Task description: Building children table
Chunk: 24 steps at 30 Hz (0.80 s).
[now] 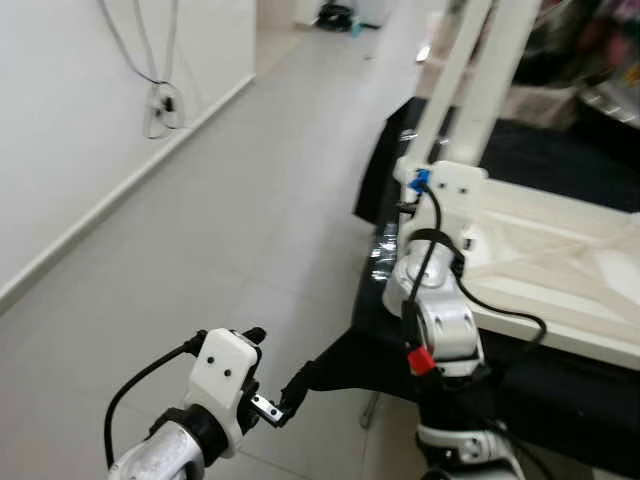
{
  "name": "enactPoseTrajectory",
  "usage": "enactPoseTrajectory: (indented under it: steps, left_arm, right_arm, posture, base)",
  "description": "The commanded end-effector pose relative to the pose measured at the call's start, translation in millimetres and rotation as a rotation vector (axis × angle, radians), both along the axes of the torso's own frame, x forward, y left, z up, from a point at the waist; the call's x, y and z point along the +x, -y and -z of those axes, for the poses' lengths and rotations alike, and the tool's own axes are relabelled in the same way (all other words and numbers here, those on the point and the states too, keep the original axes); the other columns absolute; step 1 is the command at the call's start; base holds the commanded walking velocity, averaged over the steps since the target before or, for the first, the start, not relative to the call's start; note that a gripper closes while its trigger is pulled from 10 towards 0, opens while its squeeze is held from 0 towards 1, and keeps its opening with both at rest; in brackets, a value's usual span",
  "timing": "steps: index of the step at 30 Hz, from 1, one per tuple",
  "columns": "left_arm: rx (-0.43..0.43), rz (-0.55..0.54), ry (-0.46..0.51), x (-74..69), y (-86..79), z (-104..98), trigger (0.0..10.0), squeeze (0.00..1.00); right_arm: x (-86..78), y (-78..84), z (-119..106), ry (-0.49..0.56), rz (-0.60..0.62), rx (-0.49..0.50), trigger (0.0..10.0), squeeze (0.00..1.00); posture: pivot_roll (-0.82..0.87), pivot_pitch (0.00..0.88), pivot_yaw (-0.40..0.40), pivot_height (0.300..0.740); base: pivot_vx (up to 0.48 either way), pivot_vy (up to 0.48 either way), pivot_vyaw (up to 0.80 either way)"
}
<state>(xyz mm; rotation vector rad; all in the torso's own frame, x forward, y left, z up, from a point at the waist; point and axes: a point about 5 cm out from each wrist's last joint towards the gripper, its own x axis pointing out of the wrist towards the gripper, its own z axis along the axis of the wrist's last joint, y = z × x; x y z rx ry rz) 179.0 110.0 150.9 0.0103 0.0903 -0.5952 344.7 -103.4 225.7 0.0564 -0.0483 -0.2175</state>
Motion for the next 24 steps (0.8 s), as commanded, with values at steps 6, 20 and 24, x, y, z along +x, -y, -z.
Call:
enactPoseTrajectory:
  steps: [6,20,24]
  left_arm:
    - [0.004,0.007,-0.008,-2.0,1.0,1.6,10.0,0.00]
    - [0.003,-0.008,0.007,-3.2,-0.1,-5.9,10.0,0.00]
    - [0.003,-0.016,0.002,-5.7,-0.8,-6.1,10.0,0.00]
  right_arm:
    - [17.4,-2.4,52.4,-0.256,-0.305,0.183,10.0,0.00]
    - [14.6,-14.6,27.7,-0.102,-1.417,-0.078,10.0,0.00]
    - [15.0,-12.8,24.8,-0.103,-1.554,-0.080,10.0,0.00]
  posture:
    - [0.12,0.149,-0.105,0.740]
    - [0.15,0.199,-0.122,0.740]
    - [0.16,0.205,-0.128,0.740]
  base:
    - [0.000,0.000,0.00]
    - [0.000,0.000,0.00]
    - [0.000,0.000,0.00]
